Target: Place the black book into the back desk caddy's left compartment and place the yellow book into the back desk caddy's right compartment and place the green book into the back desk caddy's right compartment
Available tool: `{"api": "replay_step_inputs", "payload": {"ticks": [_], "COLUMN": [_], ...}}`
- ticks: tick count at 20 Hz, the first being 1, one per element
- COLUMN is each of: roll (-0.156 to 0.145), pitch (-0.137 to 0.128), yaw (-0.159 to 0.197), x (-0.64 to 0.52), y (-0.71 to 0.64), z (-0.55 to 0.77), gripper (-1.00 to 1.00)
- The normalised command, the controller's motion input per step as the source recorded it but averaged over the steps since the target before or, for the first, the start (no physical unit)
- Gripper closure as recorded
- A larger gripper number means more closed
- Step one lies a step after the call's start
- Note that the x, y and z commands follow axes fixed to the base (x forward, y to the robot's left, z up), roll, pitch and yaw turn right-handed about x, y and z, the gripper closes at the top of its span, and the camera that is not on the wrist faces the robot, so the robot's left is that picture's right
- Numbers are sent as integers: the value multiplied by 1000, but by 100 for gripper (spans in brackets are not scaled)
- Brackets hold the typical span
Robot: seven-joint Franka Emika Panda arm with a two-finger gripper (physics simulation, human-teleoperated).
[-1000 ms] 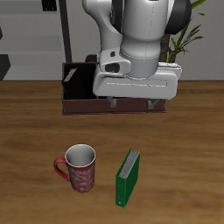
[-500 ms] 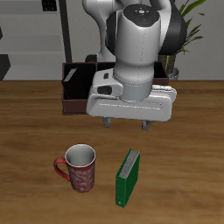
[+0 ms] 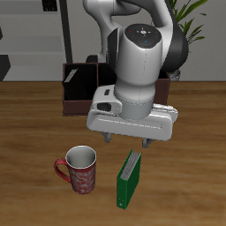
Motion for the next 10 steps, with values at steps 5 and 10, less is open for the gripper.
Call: {"api": "replay_step_inputs", "payload": {"ticks": [5,10], "roll": [-17,-15], "pitch": [22,25], "yaw": [-29,-7], "x": [191,46], "y": [-104,78], "z": [-380,-366], "gripper": [-100,-100]}}
